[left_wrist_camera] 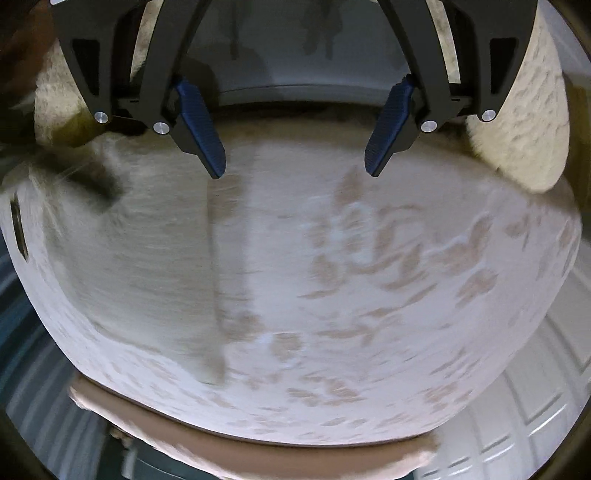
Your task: Fold small clothes
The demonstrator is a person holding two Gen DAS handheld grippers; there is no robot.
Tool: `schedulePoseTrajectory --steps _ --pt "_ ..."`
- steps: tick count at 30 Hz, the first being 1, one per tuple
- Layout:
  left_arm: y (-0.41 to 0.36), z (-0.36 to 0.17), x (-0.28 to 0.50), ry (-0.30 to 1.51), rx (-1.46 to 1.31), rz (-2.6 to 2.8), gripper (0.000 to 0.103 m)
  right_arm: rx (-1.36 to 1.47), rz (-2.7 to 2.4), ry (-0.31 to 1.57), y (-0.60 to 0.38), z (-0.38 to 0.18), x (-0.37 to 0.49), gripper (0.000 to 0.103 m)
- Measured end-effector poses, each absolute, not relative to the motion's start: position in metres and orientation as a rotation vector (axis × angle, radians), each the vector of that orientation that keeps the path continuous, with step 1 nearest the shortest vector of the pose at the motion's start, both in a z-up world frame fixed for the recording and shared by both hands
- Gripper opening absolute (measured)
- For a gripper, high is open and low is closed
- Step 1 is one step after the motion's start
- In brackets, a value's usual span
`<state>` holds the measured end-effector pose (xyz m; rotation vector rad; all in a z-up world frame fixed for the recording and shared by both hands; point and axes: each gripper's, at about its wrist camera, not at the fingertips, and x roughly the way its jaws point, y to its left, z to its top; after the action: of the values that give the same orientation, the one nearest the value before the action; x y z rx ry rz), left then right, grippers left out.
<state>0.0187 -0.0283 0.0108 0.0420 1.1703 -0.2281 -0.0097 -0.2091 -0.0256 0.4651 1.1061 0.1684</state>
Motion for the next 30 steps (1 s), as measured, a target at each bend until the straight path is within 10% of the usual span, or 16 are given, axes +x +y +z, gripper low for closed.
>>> schedulePoseTrajectory --steps 8,12,19,23,30 --pt "-0.041 0.031 0.034 1.121 -0.024 -0.279 0.075 0.468 0.19 0.991 -0.242 0.011 -0.016 0.029" --pt "-0.078 0.038 0.046 1.103 -0.033 -0.362 0.075 0.51 -0.021 0.866 -0.321 0.039 -0.017 0.053" --pt "-0.138 0.017 0.066 1.116 0.032 -0.399 0.075 0.508 -0.18 0.999 -0.378 -0.014 0.035 0.06" --pt "-0.145 0.008 0.069 1.12 0.058 -0.361 0.075 0.458 -0.12 0.964 -0.372 -0.001 0.044 0.009" --pt "-0.149 0.0 0.075 1.122 0.071 -0.348 0.081 0.385 -0.143 0.89 -0.376 0.017 0.055 0.009"
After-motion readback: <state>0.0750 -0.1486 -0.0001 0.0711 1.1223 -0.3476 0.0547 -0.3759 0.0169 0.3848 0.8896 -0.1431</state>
